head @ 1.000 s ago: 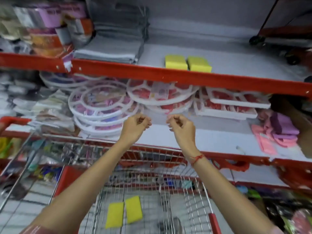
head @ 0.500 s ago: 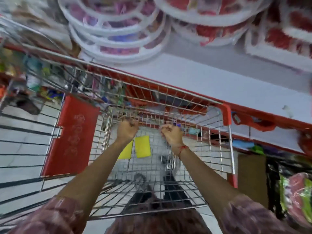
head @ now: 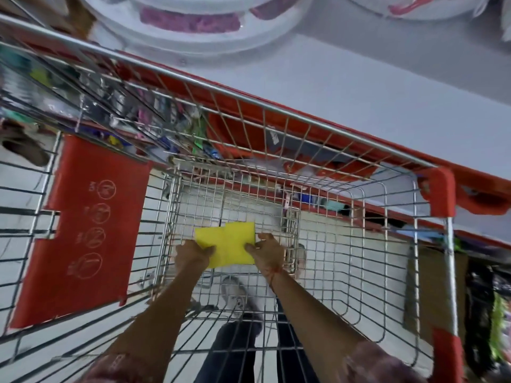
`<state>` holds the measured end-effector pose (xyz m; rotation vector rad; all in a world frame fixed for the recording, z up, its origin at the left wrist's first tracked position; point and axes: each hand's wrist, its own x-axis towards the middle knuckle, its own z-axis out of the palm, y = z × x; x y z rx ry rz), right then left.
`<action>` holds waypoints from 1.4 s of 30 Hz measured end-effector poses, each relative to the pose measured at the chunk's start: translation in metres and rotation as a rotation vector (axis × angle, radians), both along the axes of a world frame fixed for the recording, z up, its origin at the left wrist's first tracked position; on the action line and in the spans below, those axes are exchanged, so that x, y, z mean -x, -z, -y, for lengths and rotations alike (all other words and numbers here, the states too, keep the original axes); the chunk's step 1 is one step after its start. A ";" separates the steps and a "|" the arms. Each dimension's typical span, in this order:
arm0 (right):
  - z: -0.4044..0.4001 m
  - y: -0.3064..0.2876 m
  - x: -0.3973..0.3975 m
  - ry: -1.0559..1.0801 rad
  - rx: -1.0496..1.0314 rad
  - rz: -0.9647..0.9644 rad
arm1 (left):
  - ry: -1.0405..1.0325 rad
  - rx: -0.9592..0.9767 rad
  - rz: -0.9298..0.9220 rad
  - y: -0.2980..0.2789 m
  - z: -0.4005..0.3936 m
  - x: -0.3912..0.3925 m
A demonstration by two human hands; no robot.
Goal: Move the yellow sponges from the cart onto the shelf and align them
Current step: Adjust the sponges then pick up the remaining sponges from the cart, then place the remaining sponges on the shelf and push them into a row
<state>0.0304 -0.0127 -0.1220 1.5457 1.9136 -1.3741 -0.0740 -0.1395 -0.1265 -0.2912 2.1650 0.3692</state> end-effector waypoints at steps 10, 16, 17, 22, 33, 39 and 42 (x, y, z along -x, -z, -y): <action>-0.028 -0.063 -0.015 0.035 0.025 -0.123 | -0.022 -0.139 -0.025 -0.075 -0.025 0.006; -0.061 -0.139 -0.021 0.143 0.040 -0.282 | -0.123 -0.407 -0.053 -0.139 -0.044 0.016; -0.070 -0.159 -0.020 0.167 0.046 -0.312 | -0.147 -0.473 -0.046 -0.163 -0.051 0.018; -0.111 -0.239 -0.029 0.250 -0.008 -0.506 | -0.063 -0.692 -0.093 -0.243 -0.078 0.029; -0.184 -0.426 -0.063 0.308 -0.076 -0.816 | 0.146 -1.086 -0.191 -0.423 -0.167 0.031; -0.236 -0.501 -0.084 0.292 -0.170 -0.939 | 0.212 -1.236 -0.274 -0.501 -0.233 0.016; -0.269 -0.529 -0.095 0.312 -0.248 -0.990 | 0.248 -1.248 -0.329 -0.535 -0.268 0.002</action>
